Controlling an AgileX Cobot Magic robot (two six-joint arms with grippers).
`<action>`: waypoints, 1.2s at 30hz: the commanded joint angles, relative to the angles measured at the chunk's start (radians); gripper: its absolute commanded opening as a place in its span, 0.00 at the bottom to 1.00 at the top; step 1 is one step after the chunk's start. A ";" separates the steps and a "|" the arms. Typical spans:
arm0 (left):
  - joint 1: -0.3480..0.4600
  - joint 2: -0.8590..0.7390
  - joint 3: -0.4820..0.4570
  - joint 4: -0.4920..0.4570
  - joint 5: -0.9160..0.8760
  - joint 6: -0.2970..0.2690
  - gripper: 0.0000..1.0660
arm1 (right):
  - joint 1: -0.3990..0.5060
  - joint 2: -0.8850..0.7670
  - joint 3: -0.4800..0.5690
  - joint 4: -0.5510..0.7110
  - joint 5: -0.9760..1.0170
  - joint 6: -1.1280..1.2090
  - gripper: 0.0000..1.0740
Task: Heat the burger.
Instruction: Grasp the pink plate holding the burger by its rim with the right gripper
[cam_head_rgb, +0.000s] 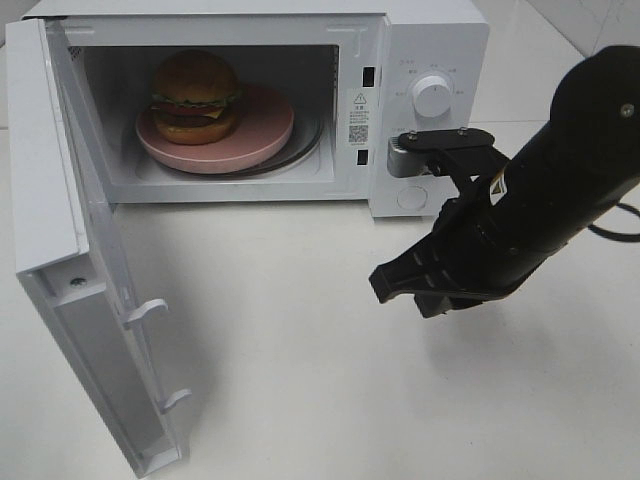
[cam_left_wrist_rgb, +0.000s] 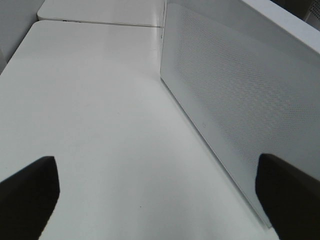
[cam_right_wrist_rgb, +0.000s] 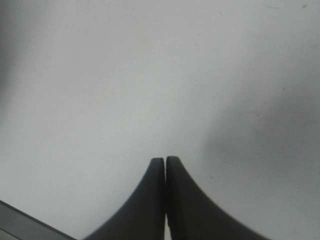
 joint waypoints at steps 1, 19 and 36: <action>0.004 -0.020 0.001 -0.003 -0.010 0.001 0.94 | -0.004 -0.015 -0.055 -0.132 0.145 -0.054 0.03; 0.004 -0.020 0.001 -0.003 -0.010 0.001 0.94 | -0.004 -0.015 -0.161 -0.233 0.292 -1.208 0.06; 0.004 -0.020 0.001 -0.003 -0.010 0.001 0.94 | -0.003 -0.015 -0.161 -0.217 0.130 -1.327 0.57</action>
